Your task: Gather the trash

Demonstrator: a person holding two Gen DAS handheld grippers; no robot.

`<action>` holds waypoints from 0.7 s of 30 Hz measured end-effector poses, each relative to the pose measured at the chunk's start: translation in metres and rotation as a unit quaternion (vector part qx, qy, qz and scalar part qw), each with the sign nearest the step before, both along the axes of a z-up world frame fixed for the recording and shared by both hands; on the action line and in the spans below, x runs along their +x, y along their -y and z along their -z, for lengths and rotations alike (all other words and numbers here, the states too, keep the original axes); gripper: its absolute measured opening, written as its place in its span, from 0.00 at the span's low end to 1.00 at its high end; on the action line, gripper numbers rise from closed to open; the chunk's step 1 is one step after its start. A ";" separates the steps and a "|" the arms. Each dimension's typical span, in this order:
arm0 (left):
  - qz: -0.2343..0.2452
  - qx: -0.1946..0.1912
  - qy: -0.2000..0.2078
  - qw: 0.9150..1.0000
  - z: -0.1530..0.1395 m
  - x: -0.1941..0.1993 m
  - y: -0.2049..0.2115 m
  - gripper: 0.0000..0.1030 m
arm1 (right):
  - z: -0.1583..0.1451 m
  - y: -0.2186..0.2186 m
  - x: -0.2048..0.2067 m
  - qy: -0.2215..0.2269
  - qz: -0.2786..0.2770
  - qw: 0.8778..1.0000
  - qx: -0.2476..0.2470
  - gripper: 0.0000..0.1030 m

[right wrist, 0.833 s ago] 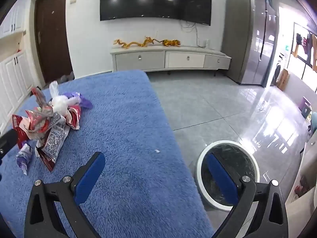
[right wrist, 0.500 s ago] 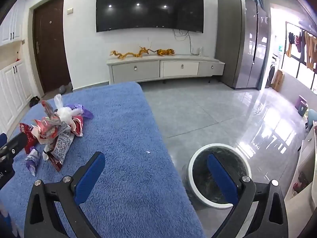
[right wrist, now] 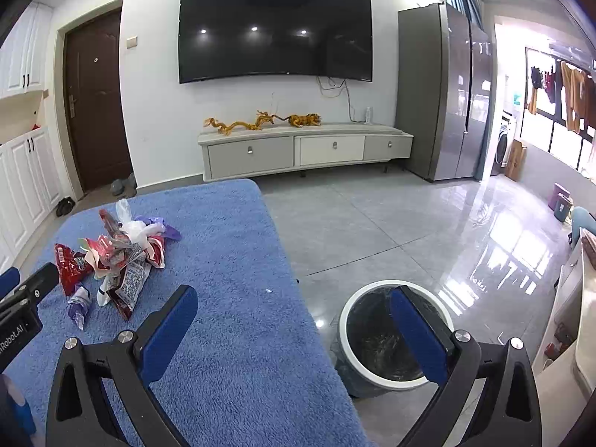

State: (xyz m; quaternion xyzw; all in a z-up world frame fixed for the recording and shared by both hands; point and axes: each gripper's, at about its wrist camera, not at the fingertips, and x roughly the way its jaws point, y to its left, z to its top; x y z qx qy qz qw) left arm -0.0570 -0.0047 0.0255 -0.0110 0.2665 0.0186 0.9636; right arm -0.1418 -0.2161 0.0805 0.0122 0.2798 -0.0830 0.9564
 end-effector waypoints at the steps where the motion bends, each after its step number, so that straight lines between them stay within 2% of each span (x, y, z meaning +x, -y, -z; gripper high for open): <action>1: 0.000 -0.001 0.000 1.000 -0.001 -0.001 0.000 0.77 | -0.001 0.000 -0.002 0.001 0.002 1.000 -0.001 1.00; 8: 0.001 -0.004 0.002 1.000 -0.003 -0.011 -0.001 0.77 | -0.009 -0.007 -0.015 0.013 0.003 1.000 -0.014 1.00; 21: 0.013 -0.006 0.002 1.000 -0.010 -0.023 -0.002 0.77 | -0.013 -0.015 -0.028 0.020 -0.009 1.000 -0.008 1.00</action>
